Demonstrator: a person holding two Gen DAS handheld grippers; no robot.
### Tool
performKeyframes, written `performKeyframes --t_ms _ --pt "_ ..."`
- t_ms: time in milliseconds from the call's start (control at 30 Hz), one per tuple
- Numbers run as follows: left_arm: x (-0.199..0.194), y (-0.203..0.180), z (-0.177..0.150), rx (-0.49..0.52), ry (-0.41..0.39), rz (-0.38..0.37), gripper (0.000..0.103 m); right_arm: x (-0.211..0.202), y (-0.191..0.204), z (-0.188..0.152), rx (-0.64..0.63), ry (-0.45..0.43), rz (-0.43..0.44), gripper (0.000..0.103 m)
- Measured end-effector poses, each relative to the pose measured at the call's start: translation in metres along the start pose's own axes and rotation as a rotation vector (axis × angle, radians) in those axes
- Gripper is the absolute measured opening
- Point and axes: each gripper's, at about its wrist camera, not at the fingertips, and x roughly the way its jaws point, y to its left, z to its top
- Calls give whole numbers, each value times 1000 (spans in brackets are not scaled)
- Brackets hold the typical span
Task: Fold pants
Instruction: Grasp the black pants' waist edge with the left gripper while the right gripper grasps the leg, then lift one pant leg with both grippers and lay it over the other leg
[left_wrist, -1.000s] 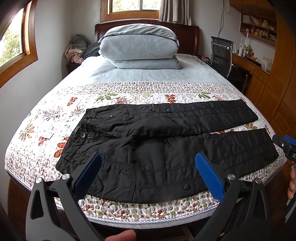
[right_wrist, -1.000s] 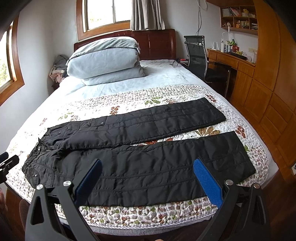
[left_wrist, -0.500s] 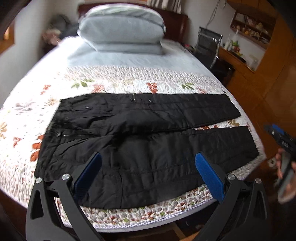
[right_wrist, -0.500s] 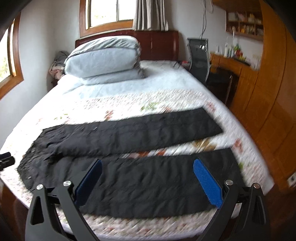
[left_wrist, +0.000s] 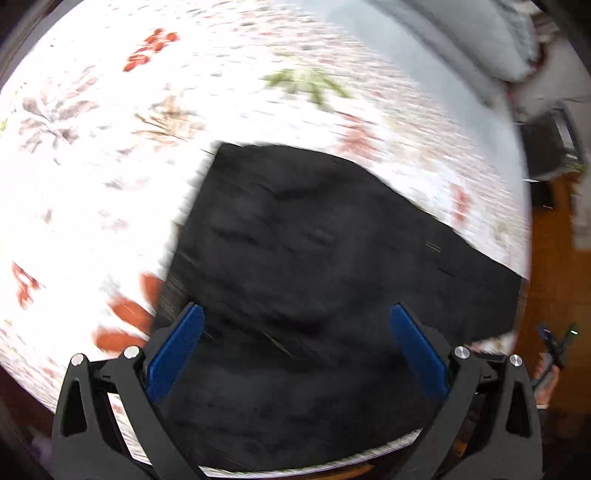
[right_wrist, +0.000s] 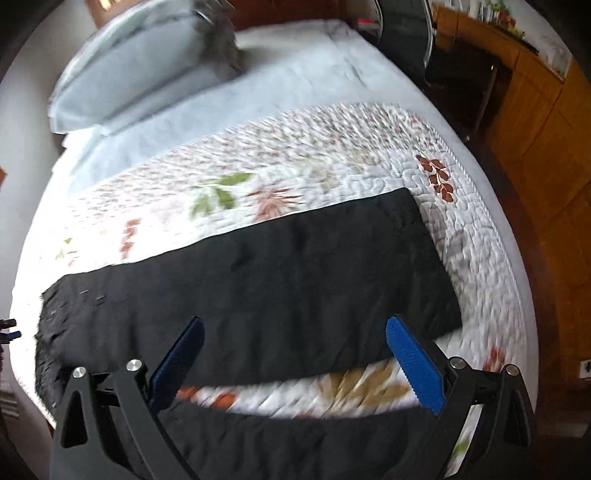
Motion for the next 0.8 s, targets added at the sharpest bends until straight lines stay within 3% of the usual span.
performKeyframes --t_ms 167,300,533,700,733,767,800 --pt "33 35 53 -101 76 -1 101 52 -22 34 -3 49 -7 100" --pt "61 39 76 -111 121 31 101 75 -32 49 -5 52 -41 100" --pt "103 13 88 -62 216 2 100 102 -54 60 -29 84 -136 100" --pt "111 -4 85 -20 224 6 99 104 -69 63 -30 77 -119 100" --pt "113 -7 83 0 226 25 91 104 -72 63 -28 79 -113 100" --pt "114 -10 82 22 231 67 74 105 -76 63 -25 82 -115 100" --pt "115 -11 82 37 232 93 72 106 -80 63 -22 83 -119 100"
